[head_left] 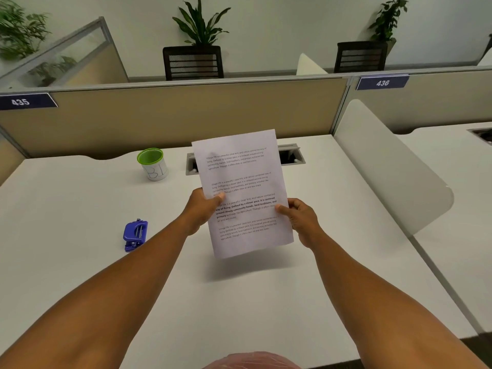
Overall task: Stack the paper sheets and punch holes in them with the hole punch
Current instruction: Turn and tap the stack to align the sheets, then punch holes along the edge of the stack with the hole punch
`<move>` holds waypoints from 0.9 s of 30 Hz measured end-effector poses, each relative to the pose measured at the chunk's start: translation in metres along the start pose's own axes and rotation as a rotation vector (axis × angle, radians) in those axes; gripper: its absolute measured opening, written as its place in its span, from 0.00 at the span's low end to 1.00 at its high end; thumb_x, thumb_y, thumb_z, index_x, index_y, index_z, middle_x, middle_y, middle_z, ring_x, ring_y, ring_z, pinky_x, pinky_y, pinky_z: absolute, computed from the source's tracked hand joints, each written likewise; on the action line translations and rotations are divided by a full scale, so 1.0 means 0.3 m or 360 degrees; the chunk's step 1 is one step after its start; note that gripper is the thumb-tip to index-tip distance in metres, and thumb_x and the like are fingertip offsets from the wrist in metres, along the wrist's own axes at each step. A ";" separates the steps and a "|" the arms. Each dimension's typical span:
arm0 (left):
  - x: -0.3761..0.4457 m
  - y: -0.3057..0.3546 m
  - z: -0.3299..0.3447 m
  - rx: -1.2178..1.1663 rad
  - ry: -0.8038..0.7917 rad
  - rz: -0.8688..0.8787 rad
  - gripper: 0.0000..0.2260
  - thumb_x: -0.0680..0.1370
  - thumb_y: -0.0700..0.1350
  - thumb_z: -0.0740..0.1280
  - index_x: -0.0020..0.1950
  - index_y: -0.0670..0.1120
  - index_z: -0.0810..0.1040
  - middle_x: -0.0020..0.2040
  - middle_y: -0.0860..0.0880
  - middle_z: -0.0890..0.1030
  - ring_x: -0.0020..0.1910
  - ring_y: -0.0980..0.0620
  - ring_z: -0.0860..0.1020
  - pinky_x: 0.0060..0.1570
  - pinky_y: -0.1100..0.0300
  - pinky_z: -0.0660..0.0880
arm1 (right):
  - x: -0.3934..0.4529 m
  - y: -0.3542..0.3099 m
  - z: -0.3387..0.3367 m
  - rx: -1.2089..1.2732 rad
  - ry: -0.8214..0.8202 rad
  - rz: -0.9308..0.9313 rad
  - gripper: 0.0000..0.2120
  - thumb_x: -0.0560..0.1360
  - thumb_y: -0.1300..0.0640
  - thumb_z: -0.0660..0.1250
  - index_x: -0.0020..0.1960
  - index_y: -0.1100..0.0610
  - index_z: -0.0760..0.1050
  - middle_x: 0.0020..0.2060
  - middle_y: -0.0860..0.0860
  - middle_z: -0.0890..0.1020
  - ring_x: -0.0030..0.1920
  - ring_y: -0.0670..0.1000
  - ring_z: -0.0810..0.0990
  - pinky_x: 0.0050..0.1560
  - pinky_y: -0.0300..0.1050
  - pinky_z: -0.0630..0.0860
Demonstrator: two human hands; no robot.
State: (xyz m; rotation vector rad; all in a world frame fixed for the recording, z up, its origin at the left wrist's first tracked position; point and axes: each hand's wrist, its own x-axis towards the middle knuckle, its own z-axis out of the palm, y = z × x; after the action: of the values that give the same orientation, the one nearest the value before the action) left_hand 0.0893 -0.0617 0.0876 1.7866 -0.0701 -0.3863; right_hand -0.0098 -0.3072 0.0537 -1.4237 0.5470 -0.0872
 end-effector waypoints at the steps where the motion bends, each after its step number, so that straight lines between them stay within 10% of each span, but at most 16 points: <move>1: 0.002 -0.004 -0.001 0.0006 -0.0012 -0.0003 0.12 0.80 0.45 0.67 0.64 0.46 0.77 0.56 0.46 0.82 0.51 0.48 0.82 0.47 0.53 0.79 | 0.002 -0.003 0.002 0.0001 -0.0007 0.0002 0.10 0.71 0.56 0.76 0.50 0.55 0.80 0.45 0.48 0.87 0.42 0.48 0.85 0.36 0.39 0.78; 12: 0.003 -0.042 0.004 0.0092 -0.0146 -0.0070 0.08 0.80 0.46 0.68 0.59 0.52 0.78 0.49 0.55 0.84 0.45 0.55 0.84 0.31 0.66 0.78 | 0.017 -0.009 -0.001 -0.0055 -0.0043 0.0012 0.12 0.72 0.54 0.75 0.53 0.57 0.79 0.48 0.52 0.86 0.44 0.50 0.85 0.39 0.42 0.79; 27: 0.031 -0.128 -0.030 -0.0141 0.0091 -0.0251 0.09 0.78 0.45 0.70 0.57 0.47 0.80 0.53 0.48 0.85 0.49 0.50 0.84 0.42 0.60 0.79 | 0.055 0.044 0.000 -0.0277 0.0027 0.0005 0.10 0.76 0.61 0.68 0.58 0.57 0.77 0.52 0.55 0.84 0.50 0.57 0.84 0.54 0.55 0.81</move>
State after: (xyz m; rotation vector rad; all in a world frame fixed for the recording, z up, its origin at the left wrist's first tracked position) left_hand 0.0945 -0.0459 0.0507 1.7197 0.1272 -0.4441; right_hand 0.0012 -0.3113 0.0360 -1.5927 0.5817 -0.0497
